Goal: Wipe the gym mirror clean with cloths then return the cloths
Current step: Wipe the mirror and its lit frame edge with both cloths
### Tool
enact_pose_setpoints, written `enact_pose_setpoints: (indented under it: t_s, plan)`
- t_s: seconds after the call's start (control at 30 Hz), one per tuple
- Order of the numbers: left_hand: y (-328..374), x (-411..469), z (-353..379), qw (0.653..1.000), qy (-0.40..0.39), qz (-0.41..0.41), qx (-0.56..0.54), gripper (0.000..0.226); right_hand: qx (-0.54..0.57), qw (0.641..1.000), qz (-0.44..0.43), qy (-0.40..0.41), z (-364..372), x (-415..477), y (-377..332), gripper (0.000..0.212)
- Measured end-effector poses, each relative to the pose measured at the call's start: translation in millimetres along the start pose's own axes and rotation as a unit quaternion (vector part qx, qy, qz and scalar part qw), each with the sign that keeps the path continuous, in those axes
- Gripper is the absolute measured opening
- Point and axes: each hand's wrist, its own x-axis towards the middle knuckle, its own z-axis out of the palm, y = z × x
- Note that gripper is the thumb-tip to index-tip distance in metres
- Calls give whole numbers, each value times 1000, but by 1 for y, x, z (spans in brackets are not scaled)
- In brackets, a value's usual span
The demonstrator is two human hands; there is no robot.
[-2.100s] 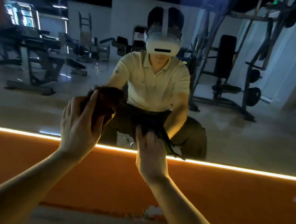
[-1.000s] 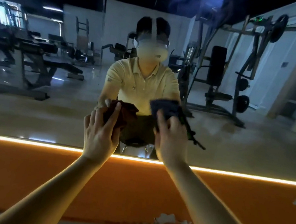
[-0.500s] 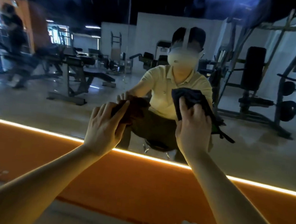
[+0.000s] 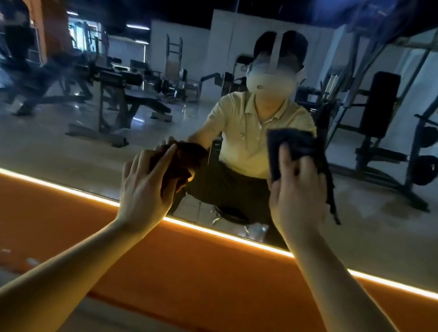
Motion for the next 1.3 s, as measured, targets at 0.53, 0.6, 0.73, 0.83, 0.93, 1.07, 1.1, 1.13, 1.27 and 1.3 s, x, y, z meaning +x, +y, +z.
enact_pose_setpoints:
  t_s: [0.53, 0.6, 0.73, 0.83, 0.93, 1.07, 1.1, 1.13, 1.27, 1.3]
  plan:
    - [-28, 20, 14, 990, 0, 139, -24, 62, 35, 999, 5, -29, 17, 21, -54, 30]
    - [-29, 23, 13, 990, 3, 139, -22, 63, -3, 998, 58, 25, 19, 30, -50, 62]
    - [-40, 36, 8, 994, 21, 106, -29, 61, 19, 996, -66, -64, 39, -16, -96, 72]
    - [-52, 42, 5, 992, 38, 118, -27, 60, 8, 951, -259, -170, 52, -65, -118, 64]
    - [-62, 44, 4, 988, 33, 148, -26, 62, 28, 960, -251, -123, 54, -48, -121, 39]
    - [-72, 45, 0, 987, 26, 156, -23, 63, 39, 994, -100, -14, 37, 23, -108, 51]
    - [-75, 45, -1, 988, 29, 152, -23, 63, 32, 996, -77, -13, 34, 34, -107, 54]
    - [-78, 46, -3, 988, 34, 148, -23, 63, 24, 998, -60, -12, 33, 40, -108, 56]
    - [-93, 49, -10, 990, 47, 134, -18, 60, 15, 995, -88, -45, 45, 10, -130, 57]
    - [-96, 49, -12, 990, 47, 132, -17, 59, 13, 988, -137, -76, 50, -8, -139, 56]
